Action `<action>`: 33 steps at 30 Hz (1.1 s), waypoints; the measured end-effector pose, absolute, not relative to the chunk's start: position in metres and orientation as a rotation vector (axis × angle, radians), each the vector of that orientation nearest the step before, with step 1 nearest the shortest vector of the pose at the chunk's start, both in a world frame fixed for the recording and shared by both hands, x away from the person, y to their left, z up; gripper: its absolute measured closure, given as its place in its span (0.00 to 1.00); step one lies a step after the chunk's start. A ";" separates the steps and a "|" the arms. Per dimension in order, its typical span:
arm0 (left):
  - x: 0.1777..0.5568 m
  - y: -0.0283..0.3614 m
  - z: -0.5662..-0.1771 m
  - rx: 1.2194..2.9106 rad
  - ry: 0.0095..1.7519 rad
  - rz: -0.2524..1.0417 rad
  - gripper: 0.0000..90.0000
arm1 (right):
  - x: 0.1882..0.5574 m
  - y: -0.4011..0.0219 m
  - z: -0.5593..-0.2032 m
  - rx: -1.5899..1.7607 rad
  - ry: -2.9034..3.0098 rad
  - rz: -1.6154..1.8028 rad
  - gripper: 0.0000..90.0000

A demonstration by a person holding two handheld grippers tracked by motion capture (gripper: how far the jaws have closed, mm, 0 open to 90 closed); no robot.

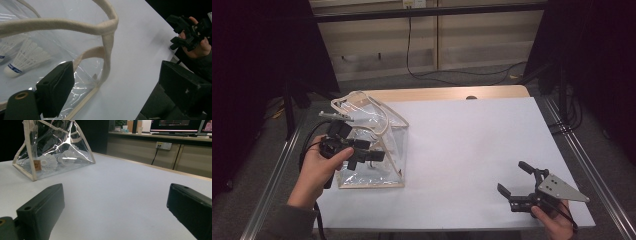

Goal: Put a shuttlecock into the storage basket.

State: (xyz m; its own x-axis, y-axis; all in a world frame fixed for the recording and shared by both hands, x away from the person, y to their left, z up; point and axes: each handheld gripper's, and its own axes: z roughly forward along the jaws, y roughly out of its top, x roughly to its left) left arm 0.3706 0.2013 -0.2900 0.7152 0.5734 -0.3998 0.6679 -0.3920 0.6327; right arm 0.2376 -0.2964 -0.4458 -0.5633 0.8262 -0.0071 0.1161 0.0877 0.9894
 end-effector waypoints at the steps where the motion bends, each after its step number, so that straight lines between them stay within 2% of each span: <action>1: 0.370 0.201 -0.291 2.101 0.938 -0.150 0.15 | 0.237 -0.296 -0.446 0.930 1.774 1.524 0.01; 33: 0.357 0.192 -0.329 2.116 0.899 -0.163 0.15 | 0.237 -0.296 -0.445 0.928 1.776 1.524 0.01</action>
State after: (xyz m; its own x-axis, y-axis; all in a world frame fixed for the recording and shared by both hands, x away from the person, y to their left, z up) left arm 0.3568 0.1923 -0.3292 0.7378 0.5451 -0.3981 0.6503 -0.4160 0.6356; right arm 0.2369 -0.2963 -0.4453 -0.5653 0.8249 -0.0082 0.1172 0.0901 0.9890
